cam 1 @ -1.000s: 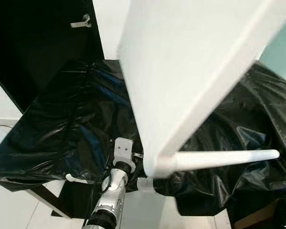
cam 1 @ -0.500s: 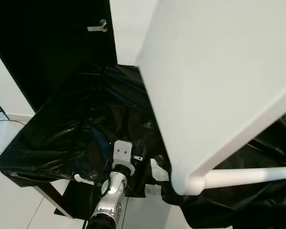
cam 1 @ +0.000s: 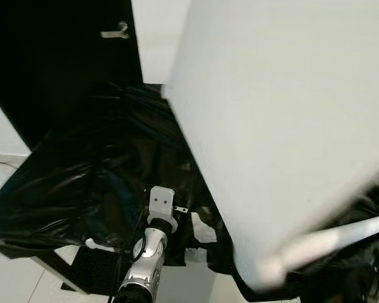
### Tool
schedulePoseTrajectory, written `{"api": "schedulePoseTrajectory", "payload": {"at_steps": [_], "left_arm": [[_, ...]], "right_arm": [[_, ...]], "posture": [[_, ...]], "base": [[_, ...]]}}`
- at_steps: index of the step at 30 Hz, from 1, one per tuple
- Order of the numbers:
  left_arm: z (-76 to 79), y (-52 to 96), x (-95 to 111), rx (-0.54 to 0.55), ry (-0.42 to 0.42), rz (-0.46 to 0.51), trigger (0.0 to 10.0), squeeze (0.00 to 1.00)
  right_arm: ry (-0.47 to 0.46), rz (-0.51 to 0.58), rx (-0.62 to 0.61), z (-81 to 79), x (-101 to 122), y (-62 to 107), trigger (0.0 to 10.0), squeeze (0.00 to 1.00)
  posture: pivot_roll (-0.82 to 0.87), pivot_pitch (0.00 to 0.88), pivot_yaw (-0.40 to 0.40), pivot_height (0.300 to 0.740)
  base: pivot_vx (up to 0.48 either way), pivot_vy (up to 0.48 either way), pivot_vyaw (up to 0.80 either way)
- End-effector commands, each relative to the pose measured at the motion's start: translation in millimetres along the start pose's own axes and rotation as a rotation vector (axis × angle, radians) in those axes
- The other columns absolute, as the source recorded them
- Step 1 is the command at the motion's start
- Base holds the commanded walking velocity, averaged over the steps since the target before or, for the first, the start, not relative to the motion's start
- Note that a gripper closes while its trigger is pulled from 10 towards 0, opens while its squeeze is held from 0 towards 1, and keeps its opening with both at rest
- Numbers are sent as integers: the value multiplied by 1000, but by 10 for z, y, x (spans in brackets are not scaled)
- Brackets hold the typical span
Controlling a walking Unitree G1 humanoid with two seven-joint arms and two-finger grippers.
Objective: Building children table
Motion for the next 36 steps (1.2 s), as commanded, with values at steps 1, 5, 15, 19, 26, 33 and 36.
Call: {"api": "schedulePoseTrajectory", "payload": {"at_steps": [1,5,15,19,26,33,36], "left_arm": [[50,19,-17,-15,10,-7,10000,0],[52,28,-22,-13,10,-9,10000,0],[69,16,-16,-7,15,-9,10000,0],[62,35,-26,-4,15,-13,10000,0],[47,24,-15,-4,12,-10,10000,0],[46,27,-7,-9,10,-8,10000,0],[45,29,-7,-9,10,-8,10000,0]], "right_arm": [[-298,-666,-7,-117,-1198,610,0,988],[-271,-606,114,-333,-1065,533,9412,0],[-78,-609,161,-500,-1159,518,10000,0],[109,-528,183,-462,-1115,479,10000,0],[187,-478,160,-416,-1062,464,10000,1000],[273,-424,23,-192,-1026,446,10000,0],[280,-429,21,-172,-1034,469,10000,0]], "posture": [[18,0,122,740],[17,0,118,740],[25,0,108,740],[27,0,107,740],[24,0,113,740],[26,0,120,740],[27,0,120,740]], "base": [[0,0,0],[0,0,0],[0,0,0],[0,0,0],[0,0,0],[0,0,0],[0,0,0]]}}
Point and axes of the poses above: a point about 5 cm out from each wrist's last joint towards the gripper, its own y axis pointing back from the gripper into the wrist, its own x axis along the axis of the wrist's last joint, z = x × y, the point moved 2 cm from there along -y, pointing out of the wrist towards the gripper, and after that the axes turned 4 degrees about -y, right-handed, at the moved point
